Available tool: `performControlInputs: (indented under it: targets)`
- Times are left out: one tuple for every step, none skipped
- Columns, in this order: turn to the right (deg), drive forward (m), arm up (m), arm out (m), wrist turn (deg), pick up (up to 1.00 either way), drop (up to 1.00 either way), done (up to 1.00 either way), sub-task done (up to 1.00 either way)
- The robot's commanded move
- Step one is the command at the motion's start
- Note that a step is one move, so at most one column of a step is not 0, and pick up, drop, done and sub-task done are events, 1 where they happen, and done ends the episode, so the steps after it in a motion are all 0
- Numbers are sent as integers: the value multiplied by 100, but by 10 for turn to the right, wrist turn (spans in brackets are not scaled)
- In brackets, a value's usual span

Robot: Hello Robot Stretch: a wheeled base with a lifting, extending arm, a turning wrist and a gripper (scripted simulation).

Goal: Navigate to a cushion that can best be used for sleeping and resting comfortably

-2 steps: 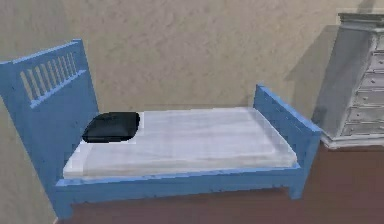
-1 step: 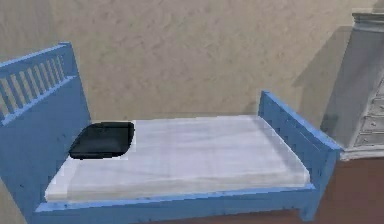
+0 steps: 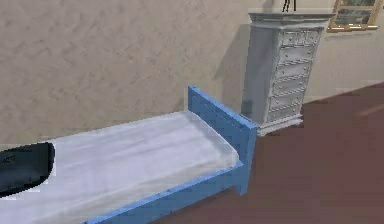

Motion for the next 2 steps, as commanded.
performControlInputs:
  targets:
    - [0, 40, 0, 0, 0, 0, 0, 0, 0]
    - [-450, 0, 0, 0, 0, 0, 0, 0, 0]
